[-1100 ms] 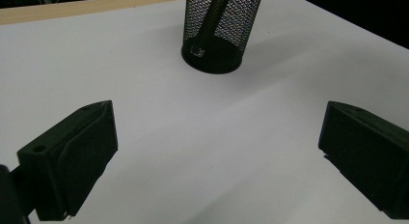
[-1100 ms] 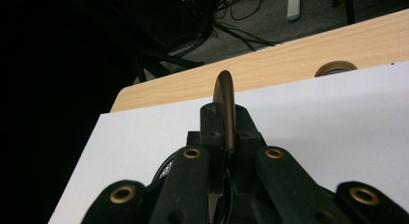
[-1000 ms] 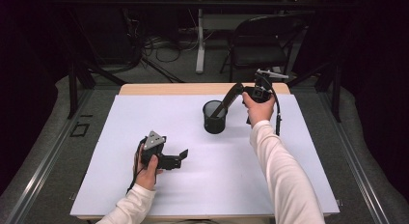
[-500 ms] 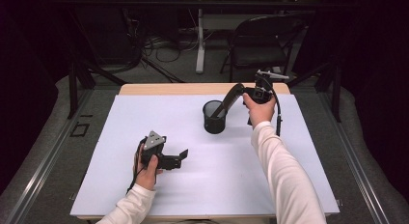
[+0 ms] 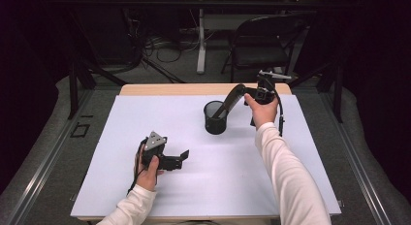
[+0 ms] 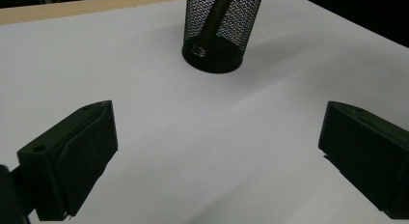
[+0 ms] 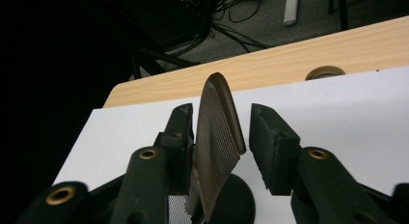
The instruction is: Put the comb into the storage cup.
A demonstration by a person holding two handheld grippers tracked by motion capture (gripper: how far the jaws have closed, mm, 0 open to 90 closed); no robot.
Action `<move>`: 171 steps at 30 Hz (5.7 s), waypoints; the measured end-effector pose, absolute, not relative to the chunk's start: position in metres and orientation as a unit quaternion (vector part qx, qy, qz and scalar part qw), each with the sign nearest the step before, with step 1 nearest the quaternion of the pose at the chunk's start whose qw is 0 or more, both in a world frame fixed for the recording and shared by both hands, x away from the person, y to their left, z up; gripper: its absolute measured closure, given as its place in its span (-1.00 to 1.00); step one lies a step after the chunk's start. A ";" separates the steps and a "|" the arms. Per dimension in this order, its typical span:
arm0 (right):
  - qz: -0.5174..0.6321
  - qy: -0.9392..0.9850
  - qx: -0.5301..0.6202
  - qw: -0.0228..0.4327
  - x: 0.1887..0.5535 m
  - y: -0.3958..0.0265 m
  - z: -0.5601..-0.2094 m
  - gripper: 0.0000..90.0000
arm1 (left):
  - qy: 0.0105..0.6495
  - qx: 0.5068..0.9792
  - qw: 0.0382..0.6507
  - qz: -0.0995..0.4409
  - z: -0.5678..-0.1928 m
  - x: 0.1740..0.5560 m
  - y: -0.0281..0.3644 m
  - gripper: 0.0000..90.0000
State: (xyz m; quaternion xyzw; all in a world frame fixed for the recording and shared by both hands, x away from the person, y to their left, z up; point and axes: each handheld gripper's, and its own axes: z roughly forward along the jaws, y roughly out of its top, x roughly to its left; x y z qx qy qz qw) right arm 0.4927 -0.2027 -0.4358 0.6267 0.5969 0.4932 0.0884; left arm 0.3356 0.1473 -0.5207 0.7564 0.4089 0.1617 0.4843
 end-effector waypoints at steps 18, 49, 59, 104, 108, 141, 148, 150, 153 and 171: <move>0.491 0.620 0.605 0.089 0.491 -0.203 -0.437 -0.12 | 0.410 0.755 0.486 0.160 -0.521 0.337 0.147 -0.99; 0.443 0.650 0.599 0.151 0.468 -0.205 -0.442 -0.57 | 0.418 0.748 0.492 0.153 -0.517 0.348 0.148 -0.99; 0.443 0.657 0.586 0.168 0.460 -0.207 -0.442 -0.68 | 0.422 0.747 0.490 0.154 -0.516 0.349 0.150 -0.99; 0.460 0.667 0.556 0.187 0.423 -0.217 -0.430 -0.67 | 0.422 0.746 0.492 0.149 -0.503 0.347 0.159 -0.99; 0.460 0.679 0.538 0.195 0.413 -0.217 -0.425 -0.67 | 0.419 0.748 0.493 0.150 -0.499 0.346 0.161 -0.99; 0.491 0.706 0.467 0.203 0.332 -0.190 -0.426 -0.66 | 0.441 0.718 0.514 0.159 -0.477 0.351 0.198 -0.99; 0.491 0.713 0.457 0.204 0.317 -0.183 -0.439 -0.66 | 0.445 0.714 0.516 0.161 -0.477 0.352 0.201 -0.99; 0.494 0.711 0.456 0.204 0.313 -0.181 -0.444 -0.66 | 0.446 0.713 0.517 0.161 -0.476 0.352 0.202 -0.99; 0.492 0.712 0.458 0.202 0.307 -0.180 -0.451 -0.66 | 0.447 0.712 0.517 0.161 -0.476 0.352 0.202 -0.99; 0.492 0.713 0.463 0.185 0.288 -0.177 -0.490 -0.66 | 0.451 0.709 0.517 0.162 -0.476 0.353 0.205 -0.99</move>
